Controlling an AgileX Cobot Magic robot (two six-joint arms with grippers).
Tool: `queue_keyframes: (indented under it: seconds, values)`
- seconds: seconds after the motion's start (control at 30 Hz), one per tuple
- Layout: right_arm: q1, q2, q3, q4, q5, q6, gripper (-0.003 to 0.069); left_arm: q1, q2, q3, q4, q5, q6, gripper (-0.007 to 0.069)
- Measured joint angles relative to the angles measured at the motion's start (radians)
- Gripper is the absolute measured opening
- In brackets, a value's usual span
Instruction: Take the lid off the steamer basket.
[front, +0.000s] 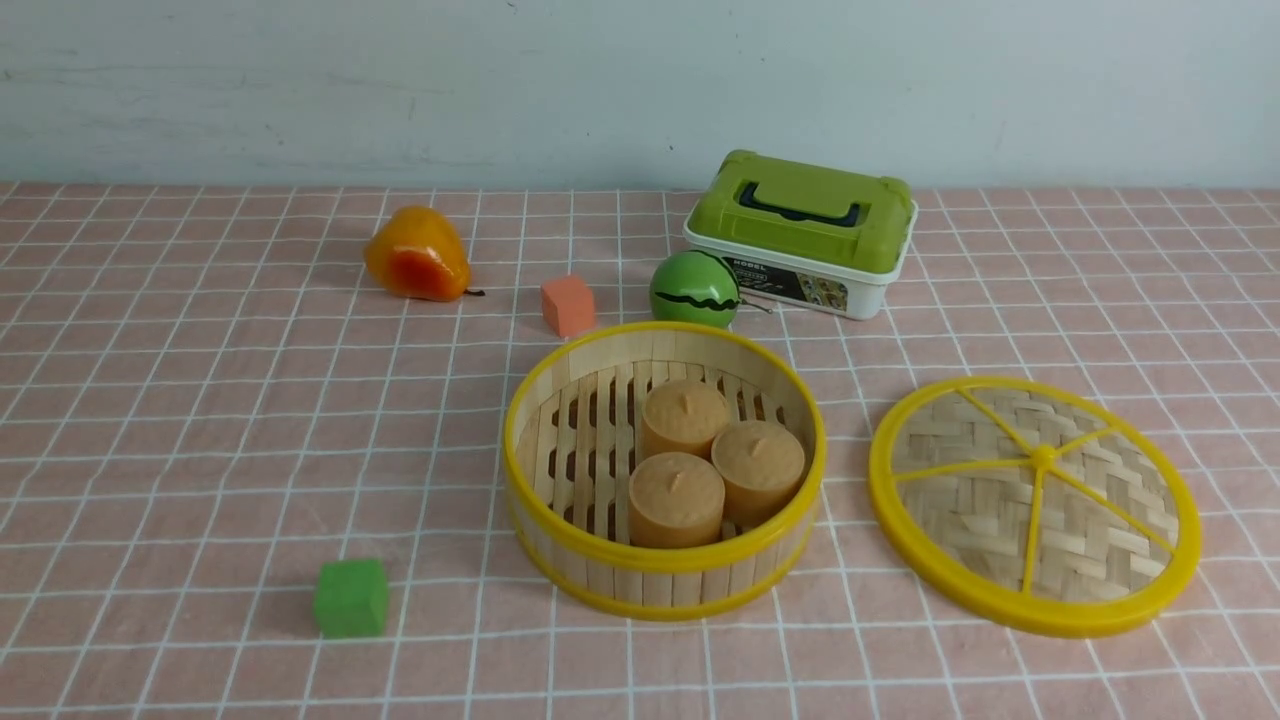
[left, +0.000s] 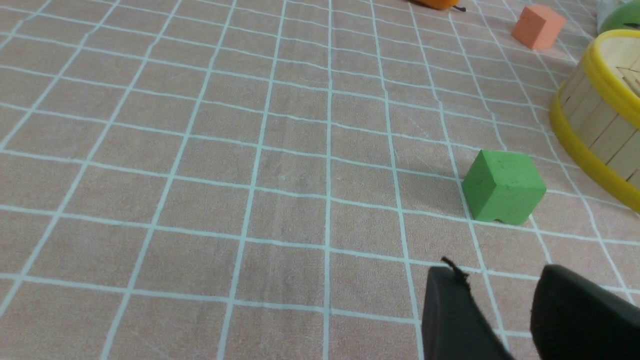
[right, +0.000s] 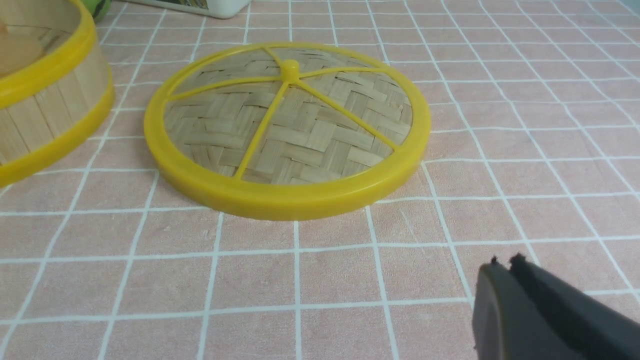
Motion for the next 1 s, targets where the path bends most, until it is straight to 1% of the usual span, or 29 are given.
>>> queue_keyframes:
  seconds: [0.5,1.0]
  values:
    - [0.000,0.000,-0.001,0.000,0.001,0.000,-0.0006,0.000,0.000,0.000,0.000,0.000,0.000,0.0239]
    - [0.000,0.000,-0.001,0.000,0.001,0.000,0.0017,0.000,0.000,0.000,0.000,0.000,0.000,0.0239]
